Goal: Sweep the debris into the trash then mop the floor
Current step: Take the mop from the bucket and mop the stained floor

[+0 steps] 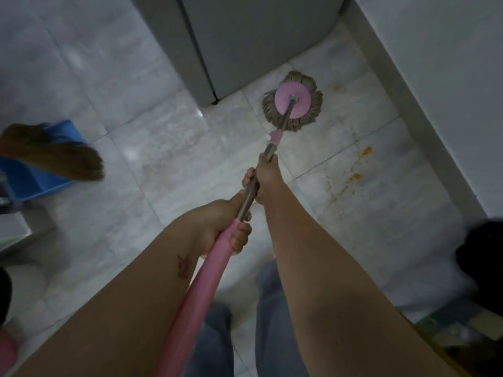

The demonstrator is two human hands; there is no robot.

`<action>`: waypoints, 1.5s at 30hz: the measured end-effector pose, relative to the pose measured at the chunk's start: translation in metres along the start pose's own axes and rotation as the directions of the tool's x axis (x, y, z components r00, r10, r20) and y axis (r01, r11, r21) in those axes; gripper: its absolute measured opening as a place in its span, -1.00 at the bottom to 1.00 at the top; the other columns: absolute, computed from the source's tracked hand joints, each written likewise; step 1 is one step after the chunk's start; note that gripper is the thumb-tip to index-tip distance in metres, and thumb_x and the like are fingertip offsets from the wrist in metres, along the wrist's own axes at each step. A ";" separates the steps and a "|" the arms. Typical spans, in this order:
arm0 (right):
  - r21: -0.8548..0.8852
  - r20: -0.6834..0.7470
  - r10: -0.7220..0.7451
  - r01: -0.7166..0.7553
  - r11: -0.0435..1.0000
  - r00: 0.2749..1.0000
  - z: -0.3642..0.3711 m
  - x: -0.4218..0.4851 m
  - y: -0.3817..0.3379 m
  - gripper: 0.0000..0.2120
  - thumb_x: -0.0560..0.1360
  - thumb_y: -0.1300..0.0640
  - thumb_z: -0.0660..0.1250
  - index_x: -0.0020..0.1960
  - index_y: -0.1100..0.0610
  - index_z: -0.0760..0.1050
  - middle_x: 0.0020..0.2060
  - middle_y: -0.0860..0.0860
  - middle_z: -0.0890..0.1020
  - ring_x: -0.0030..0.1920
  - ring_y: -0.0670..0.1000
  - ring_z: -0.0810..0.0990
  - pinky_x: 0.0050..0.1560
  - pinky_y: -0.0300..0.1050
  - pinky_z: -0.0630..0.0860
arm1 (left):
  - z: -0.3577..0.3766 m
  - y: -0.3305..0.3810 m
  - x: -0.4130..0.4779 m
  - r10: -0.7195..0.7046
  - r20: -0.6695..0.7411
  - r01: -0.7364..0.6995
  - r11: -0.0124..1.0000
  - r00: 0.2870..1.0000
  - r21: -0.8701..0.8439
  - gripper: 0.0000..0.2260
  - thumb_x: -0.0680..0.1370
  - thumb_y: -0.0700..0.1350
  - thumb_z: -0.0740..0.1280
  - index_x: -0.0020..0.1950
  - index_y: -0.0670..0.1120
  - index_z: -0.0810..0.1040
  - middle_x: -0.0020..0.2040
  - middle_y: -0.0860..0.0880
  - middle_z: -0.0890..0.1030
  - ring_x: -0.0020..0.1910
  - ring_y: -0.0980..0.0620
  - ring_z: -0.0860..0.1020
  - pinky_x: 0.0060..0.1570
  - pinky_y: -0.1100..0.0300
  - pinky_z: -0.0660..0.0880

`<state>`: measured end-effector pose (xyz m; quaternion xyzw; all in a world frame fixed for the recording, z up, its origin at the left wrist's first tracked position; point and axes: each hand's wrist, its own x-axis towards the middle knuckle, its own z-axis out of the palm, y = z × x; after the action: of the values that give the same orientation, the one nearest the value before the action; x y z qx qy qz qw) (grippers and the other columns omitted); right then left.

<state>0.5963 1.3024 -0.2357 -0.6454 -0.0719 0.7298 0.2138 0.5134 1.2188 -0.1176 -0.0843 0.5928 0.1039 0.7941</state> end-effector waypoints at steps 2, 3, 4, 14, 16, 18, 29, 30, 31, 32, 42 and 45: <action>0.010 -0.030 -0.016 0.016 1.000 0.999 -0.030 0.019 -0.040 -0.73 0.69 0.05 0.05 0.37 0.07 0.21 -0.45 0.07 0.34 -0.63 -0.04 0.34 -0.58 -0.27 0.39 | 0.037 0.030 0.022 0.010 0.020 -0.011 0.999 1.000 0.044 -0.54 0.51 0.30 0.22 -0.21 -0.10 0.37 -0.52 -0.03 0.39 -0.64 0.08 0.33 -0.64 0.36 0.33; 0.013 -0.048 -0.025 0.026 1.000 0.999 -0.045 0.029 -0.061 -0.75 0.70 0.05 0.04 0.35 0.08 0.21 -0.45 0.07 0.34 -0.64 -0.04 0.34 -0.59 -0.28 0.38 | 0.056 0.045 0.033 0.018 0.027 -0.020 0.997 0.999 0.069 -0.53 0.50 0.32 0.22 -0.21 -0.10 0.36 -0.52 -0.03 0.39 -0.64 0.08 0.33 -0.64 0.36 0.33; 0.013 -0.066 -0.035 0.036 0.999 0.997 -0.060 0.037 -0.081 -0.78 0.70 0.05 0.04 0.32 0.08 0.22 -0.45 0.07 0.35 -0.65 -0.04 0.34 -0.59 -0.29 0.38 | 0.075 0.059 0.044 0.025 0.033 -0.028 0.995 0.999 0.091 -0.52 0.49 0.33 0.22 -0.22 -0.10 0.36 -0.53 -0.03 0.40 -0.64 0.08 0.33 -0.64 0.36 0.33; 0.031 -0.147 -0.007 0.011 0.999 0.989 -0.123 0.047 -0.118 -0.82 0.70 0.02 0.03 0.27 0.02 0.24 -0.44 0.05 0.33 -0.58 -0.04 0.31 -0.58 -0.31 0.36 | 0.136 0.072 0.084 -0.017 0.028 0.012 0.986 0.999 0.165 -0.49 0.50 0.35 0.19 -0.24 -0.11 0.37 -0.52 -0.04 0.42 -0.65 0.09 0.33 -0.64 0.36 0.34; 0.058 -0.143 0.005 0.003 0.998 0.990 -0.115 0.034 -0.093 -0.77 0.69 0.03 0.03 0.34 -0.01 0.22 -0.45 0.04 0.31 -0.61 -0.05 0.30 -0.59 -0.31 0.35 | 0.119 0.053 0.072 -0.016 0.002 0.016 0.984 1.000 0.175 -0.50 0.51 0.34 0.19 -0.22 -0.12 0.38 -0.50 -0.04 0.43 -0.64 0.08 0.34 -0.64 0.35 0.34; 0.089 -0.135 0.011 0.001 0.996 0.991 -0.102 0.019 -0.063 -0.75 0.70 0.04 0.03 0.36 -0.04 0.22 -0.46 0.04 0.32 -0.62 -0.05 0.31 -0.59 -0.30 0.34 | 0.097 0.031 0.056 -0.011 -0.034 0.018 0.980 0.999 0.200 -0.51 0.53 0.32 0.18 -0.20 -0.12 0.39 -0.50 -0.04 0.43 -0.63 0.08 0.34 -0.63 0.34 0.33; 0.203 -0.055 0.098 -0.085 0.976 0.994 -0.026 -0.070 0.096 -0.61 0.69 0.03 0.06 0.48 -0.18 0.15 -0.45 0.03 0.33 -0.58 -0.06 0.33 -0.56 -0.27 0.36 | -0.019 -0.091 -0.030 -0.114 -0.136 0.134 0.979 0.984 0.153 -0.53 0.51 0.31 0.24 -0.11 -0.12 0.41 -0.47 -0.05 0.45 -0.60 0.04 0.36 -0.61 0.30 0.35; 0.210 -0.054 0.101 -0.088 0.974 0.993 -0.026 -0.071 0.096 -0.62 0.68 0.03 0.06 0.48 -0.18 0.15 -0.45 0.03 0.33 -0.58 -0.06 0.33 -0.56 -0.26 0.36 | -0.020 -0.091 -0.031 -0.117 -0.138 0.138 0.978 0.984 0.156 -0.53 0.51 0.31 0.24 -0.11 -0.12 0.41 -0.47 -0.05 0.45 -0.60 0.04 0.36 -0.61 0.30 0.35; 0.210 -0.056 0.102 -0.088 0.974 0.993 -0.027 -0.070 0.094 -0.63 0.68 0.02 0.06 0.47 -0.17 0.16 -0.44 0.03 0.33 -0.57 -0.06 0.33 -0.55 -0.26 0.37 | -0.019 -0.089 -0.030 -0.116 -0.139 0.138 0.977 0.984 0.162 -0.54 0.51 0.31 0.24 -0.11 -0.12 0.41 -0.47 -0.05 0.45 -0.60 0.04 0.36 -0.61 0.30 0.35; 0.210 -0.060 0.099 -0.084 0.974 0.993 -0.029 -0.068 0.089 -0.63 0.68 0.03 0.06 0.47 -0.17 0.16 -0.44 0.03 0.34 -0.57 -0.06 0.34 -0.55 -0.26 0.37 | -0.015 -0.086 -0.028 -0.114 -0.138 0.136 0.976 0.984 0.168 -0.54 0.51 0.31 0.24 -0.11 -0.11 0.41 -0.47 -0.05 0.45 -0.60 0.05 0.36 -0.61 0.30 0.35; 0.267 -0.151 0.054 -0.012 0.964 0.987 -0.128 -0.014 -0.019 -0.63 0.69 0.04 0.06 0.49 -0.12 0.16 -0.45 0.04 0.35 -0.61 -0.06 0.34 -0.58 -0.28 0.35 | 0.104 -0.014 0.036 -0.073 -0.059 0.086 0.957 0.996 0.278 -0.52 0.53 0.32 0.18 -0.18 -0.11 0.39 -0.47 -0.05 0.43 -0.61 0.07 0.34 -0.61 0.33 0.34; 0.283 -0.193 0.044 0.013 0.959 0.980 -0.171 0.003 -0.057 -0.69 0.69 0.04 0.07 0.43 -0.05 0.22 -0.44 0.05 0.33 -0.63 -0.05 0.33 -0.59 -0.29 0.36 | 0.155 0.011 0.060 -0.074 -0.046 0.084 0.944 0.996 0.318 -0.52 0.55 0.30 0.17 -0.20 -0.13 0.39 -0.50 -0.05 0.42 -0.63 0.07 0.33 -0.62 0.34 0.33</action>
<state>0.7748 1.3260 -0.2434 -0.6781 0.0596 0.6665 0.3041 0.6705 1.2733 -0.1319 0.0199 0.6111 -0.0267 0.7908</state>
